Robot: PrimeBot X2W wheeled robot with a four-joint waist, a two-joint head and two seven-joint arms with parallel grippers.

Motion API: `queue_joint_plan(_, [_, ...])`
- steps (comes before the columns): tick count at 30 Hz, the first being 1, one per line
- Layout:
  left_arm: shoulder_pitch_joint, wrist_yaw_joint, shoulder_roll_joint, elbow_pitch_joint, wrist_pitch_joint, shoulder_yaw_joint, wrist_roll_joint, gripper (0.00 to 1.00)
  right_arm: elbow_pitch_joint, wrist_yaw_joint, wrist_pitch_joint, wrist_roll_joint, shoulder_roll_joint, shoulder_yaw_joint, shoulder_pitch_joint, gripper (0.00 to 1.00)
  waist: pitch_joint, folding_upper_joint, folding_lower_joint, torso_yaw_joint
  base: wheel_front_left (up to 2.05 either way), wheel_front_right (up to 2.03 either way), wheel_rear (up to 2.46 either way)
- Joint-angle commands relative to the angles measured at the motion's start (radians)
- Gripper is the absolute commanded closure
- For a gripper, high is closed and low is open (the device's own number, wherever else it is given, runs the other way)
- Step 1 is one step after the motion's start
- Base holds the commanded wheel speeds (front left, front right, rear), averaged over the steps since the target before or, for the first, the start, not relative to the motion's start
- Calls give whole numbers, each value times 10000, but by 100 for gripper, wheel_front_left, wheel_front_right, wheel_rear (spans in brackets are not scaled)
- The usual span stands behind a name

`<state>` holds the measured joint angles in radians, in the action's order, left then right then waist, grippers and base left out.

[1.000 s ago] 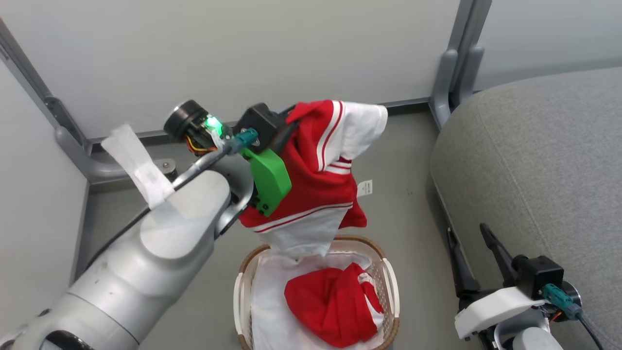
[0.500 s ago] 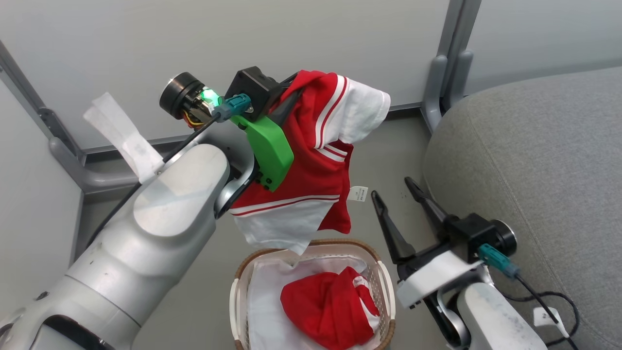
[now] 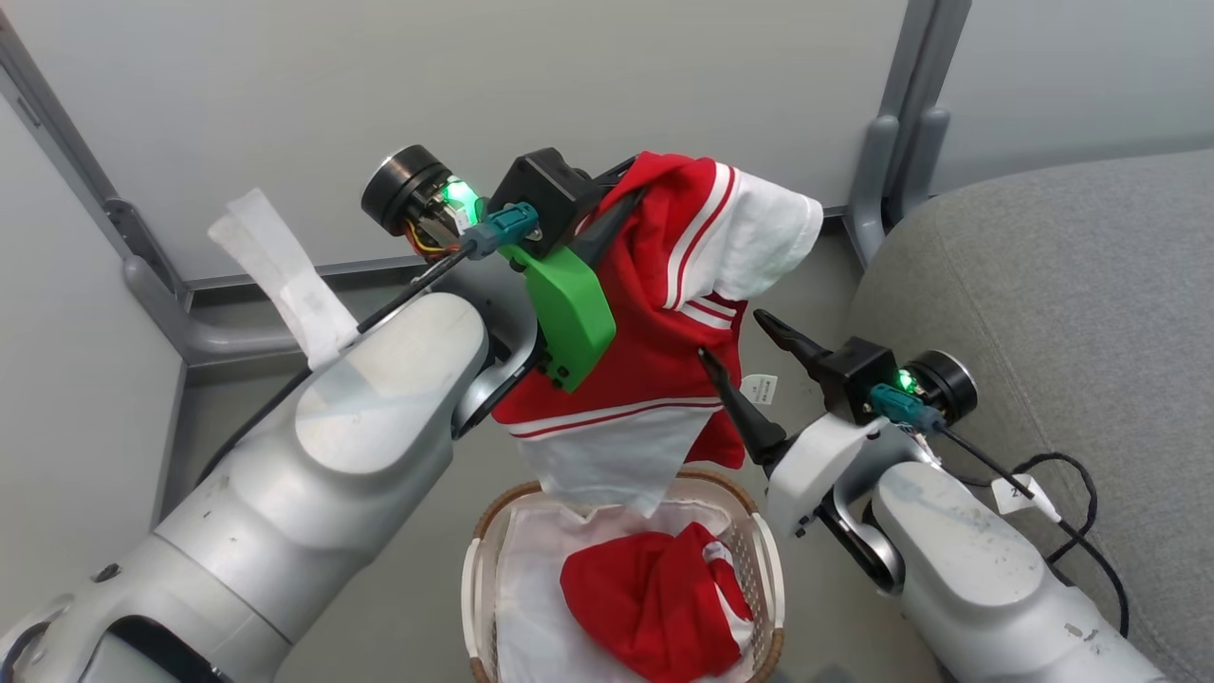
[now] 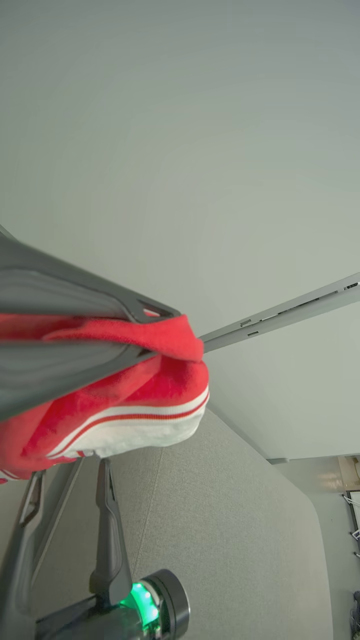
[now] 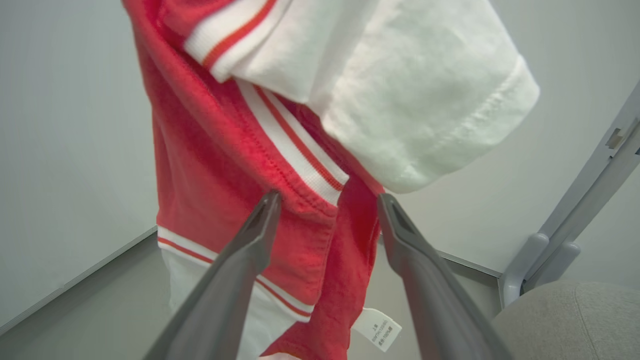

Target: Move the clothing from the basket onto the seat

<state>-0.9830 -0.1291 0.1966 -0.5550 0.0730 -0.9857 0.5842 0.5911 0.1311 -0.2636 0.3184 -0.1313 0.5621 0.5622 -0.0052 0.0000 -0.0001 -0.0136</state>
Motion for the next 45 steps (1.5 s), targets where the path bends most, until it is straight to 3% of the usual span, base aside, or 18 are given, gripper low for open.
queue_joint_plan(1, [-231,-20,-57,62,86,-22,44,100,238,-7,-20,274,-100,335,183,0,15,0,1,24,0,0,0])
queue_joint_plan(8, [-317,-17,-128,230,71,-132,25,100,844,-8,-19,2197,-560,3018,1373,0,105,0,1,119,0,0,0])
queue_joint_plan(13, [-259,41,-85,290,81,-147,87,100,816,-8,-19,2850,-606,3963,2034,0,173,0,1,150,0,0,0])
queue_joint_plan(15, [-193,76,-42,285,74,-126,128,100,861,-8,-19,2907,-544,4251,2202,31,200,0,1,159,0,0,0])
queue_joint_plan(16, [-165,90,-14,275,65,-109,142,100,889,-8,-19,2918,-516,4399,2298,60,220,0,1,165,0,0,0])
queue_joint_plan(17, [-150,101,0,270,65,-96,157,100,899,-8,-19,2938,-501,4506,2366,69,237,0,1,172,0,0,0])
queue_joint_plan(18, [-140,122,17,263,72,-80,182,100,900,-8,-19,2959,-477,4633,2429,100,259,0,1,182,0,0,0])
queue_joint_plan(25, [43,222,273,141,52,33,362,100,549,-8,-19,2834,-434,4606,2596,100,370,0,1,199,0,0,0])
queue_joint_plan(33, [749,434,635,-225,316,335,847,100,-465,-8,-19,2207,-739,3517,2362,100,425,0,1,14,0,0,0])
queue_joint_plan(34, [848,457,647,-248,387,371,898,96,-570,-8,-19,2122,-780,3378,2316,100,430,0,1,-11,0,0,0])
queue_joint_plan(36, [1095,582,661,-302,639,485,1027,46,-796,-8,-19,1922,-890,3008,2243,100,445,0,1,-65,0,0,0])
queue_joint_plan(37, [1250,673,667,-325,803,560,1095,0,-890,-8,-19,1822,-933,2795,2203,100,450,0,1,-93,0,0,0])
queue_joint_plan(45, [2333,914,535,-374,1641,751,1313,0,-1153,-8,-19,1238,-1131,1518,2056,100,514,0,1,-188,0,0,0])
